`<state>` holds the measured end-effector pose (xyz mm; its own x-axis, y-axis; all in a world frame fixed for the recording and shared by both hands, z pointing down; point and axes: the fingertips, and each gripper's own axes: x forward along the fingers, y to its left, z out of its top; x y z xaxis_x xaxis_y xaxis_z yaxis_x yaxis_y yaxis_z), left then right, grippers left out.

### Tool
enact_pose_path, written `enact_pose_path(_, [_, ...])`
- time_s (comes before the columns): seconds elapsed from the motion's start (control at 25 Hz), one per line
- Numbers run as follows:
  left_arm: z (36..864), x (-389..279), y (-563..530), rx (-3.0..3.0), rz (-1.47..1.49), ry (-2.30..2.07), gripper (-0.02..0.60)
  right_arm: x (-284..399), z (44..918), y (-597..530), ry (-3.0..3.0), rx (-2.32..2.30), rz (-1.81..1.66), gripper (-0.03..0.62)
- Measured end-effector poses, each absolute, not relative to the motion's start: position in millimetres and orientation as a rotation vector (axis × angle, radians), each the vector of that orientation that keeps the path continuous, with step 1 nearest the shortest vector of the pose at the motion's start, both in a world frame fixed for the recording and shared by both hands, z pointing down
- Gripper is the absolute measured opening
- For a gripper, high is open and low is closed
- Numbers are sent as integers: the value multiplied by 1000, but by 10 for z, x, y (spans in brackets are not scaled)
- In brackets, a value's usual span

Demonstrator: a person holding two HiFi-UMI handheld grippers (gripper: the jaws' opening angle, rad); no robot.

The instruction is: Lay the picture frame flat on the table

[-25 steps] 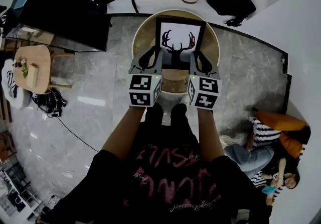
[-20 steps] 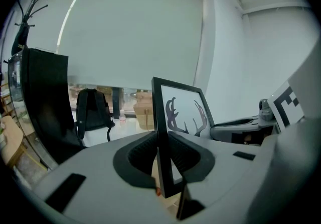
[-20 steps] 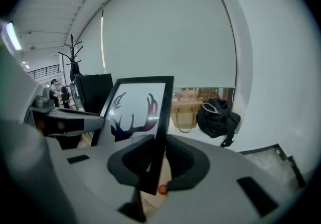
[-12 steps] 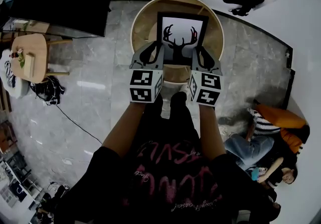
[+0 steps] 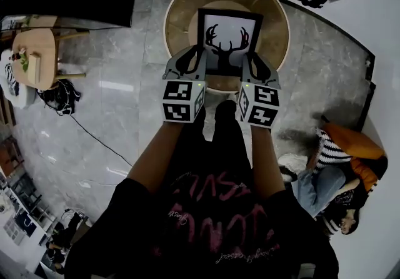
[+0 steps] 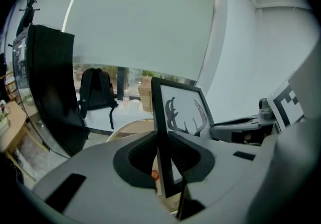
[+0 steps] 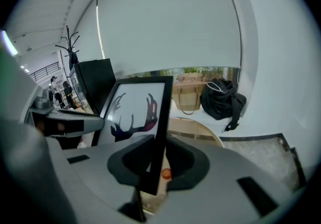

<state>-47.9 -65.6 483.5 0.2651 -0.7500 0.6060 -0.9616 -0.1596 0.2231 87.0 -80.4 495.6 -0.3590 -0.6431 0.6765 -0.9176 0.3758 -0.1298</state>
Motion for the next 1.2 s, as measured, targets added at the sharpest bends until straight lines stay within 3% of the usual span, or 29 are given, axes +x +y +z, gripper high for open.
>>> enact_pose_path(1.2, [6418,-436,-466,1777,581,-1452,71,918,6535,-629,-1957,1207,875,81])
